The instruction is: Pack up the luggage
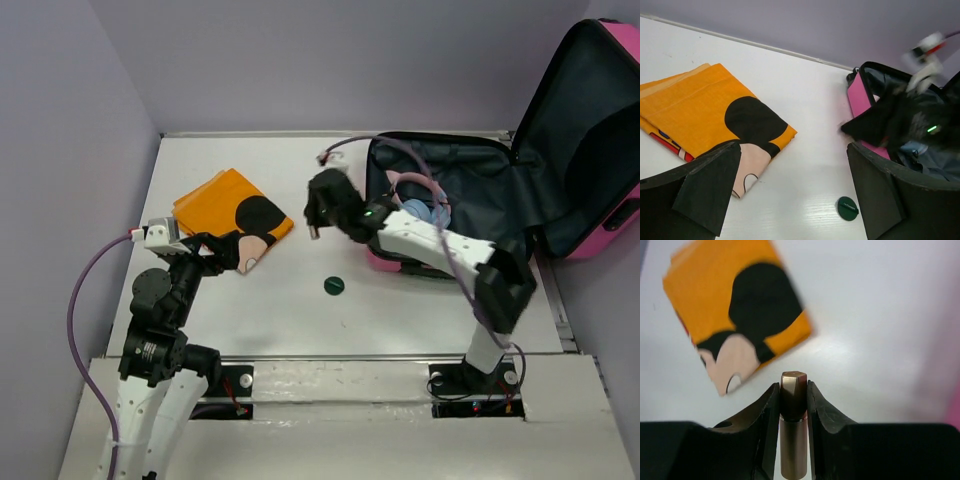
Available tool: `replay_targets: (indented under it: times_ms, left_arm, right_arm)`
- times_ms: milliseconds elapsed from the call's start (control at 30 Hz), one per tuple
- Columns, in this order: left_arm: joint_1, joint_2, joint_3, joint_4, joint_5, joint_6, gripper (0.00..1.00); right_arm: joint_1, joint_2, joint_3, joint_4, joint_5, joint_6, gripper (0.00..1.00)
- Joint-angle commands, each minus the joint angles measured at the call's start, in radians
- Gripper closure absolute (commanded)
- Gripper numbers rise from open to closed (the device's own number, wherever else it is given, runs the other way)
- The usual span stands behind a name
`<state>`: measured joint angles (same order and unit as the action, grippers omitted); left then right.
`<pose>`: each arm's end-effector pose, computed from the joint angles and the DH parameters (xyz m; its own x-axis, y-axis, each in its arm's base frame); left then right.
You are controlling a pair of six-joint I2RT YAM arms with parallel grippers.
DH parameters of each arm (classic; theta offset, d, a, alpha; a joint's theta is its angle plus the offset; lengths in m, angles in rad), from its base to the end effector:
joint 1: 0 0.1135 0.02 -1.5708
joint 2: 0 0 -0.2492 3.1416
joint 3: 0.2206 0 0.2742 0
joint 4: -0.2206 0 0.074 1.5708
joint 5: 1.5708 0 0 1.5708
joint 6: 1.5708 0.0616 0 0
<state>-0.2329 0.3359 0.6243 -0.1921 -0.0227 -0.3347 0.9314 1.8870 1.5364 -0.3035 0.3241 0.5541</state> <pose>0.1551 -0.0354 0.3423 0.0198 -0.3422 -0.9394 0.2279 0.9164 -0.3290 0.2988 0.3690 0.2342 -0.6296 -0.0108 -0.7768 -0.3276 0.9104 0.2528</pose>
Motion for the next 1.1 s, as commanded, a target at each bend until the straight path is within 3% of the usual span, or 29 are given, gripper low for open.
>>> replay_targets:
  times_ms: [0, 167, 300, 333, 533, 633, 667, 733, 767, 933, 1067]
  left_arm:
    - [0.006, -0.011, 0.035, 0.040, 0.055, 0.003, 0.01]
    - [0.004, -0.011, 0.034, 0.042, 0.066, 0.003, 0.01]
    - [0.003, -0.006, 0.035, 0.042, 0.064, 0.003, 0.01]
    - [0.003, -0.003, 0.035, 0.042, 0.066, 0.003, 0.01]
    - [0.003, 0.005, 0.035, 0.040, 0.058, 0.005, 0.01]
    - [0.004, 0.012, 0.035, 0.040, 0.058, 0.003, 0.01]
    - [0.004, 0.014, 0.037, 0.040, 0.058, 0.005, 0.01]
    - [0.006, 0.017, 0.037, 0.040, 0.058, 0.005, 0.01]
    - [0.006, 0.017, 0.037, 0.039, 0.058, 0.005, 0.01]
    - [0.007, 0.015, 0.037, 0.039, 0.055, 0.005, 0.01]
    - [0.007, 0.015, 0.037, 0.039, 0.056, 0.005, 0.01]
  right_arm:
    - [-0.249, -0.321, -0.181, 0.067, 0.082, -0.049, 0.93]
    - [-0.492, -0.451, -0.356, 0.018, 0.136, -0.085, 0.93]
    - [-0.557, -0.482, -0.394, 0.006, 0.066, -0.156, 0.36]
    - [-0.557, -0.482, -0.381, 0.004, 0.034, -0.169, 0.34]
    - [-0.520, -0.563, -0.374, -0.026, -0.129, -0.218, 0.31]
    - [-0.390, -0.600, -0.403, -0.040, -0.196, -0.247, 0.39]
    - [-0.340, -0.595, -0.409, -0.057, -0.203, -0.262, 0.48]
    - [-0.203, -0.563, -0.423, -0.078, -0.249, -0.263, 0.50]
    - [-0.136, -0.516, -0.429, -0.089, -0.256, -0.254, 0.49]
    - [-0.048, -0.365, -0.482, -0.085, -0.221, -0.212, 0.33]
    - [-0.008, -0.289, -0.507, -0.068, -0.235, -0.203, 0.32]
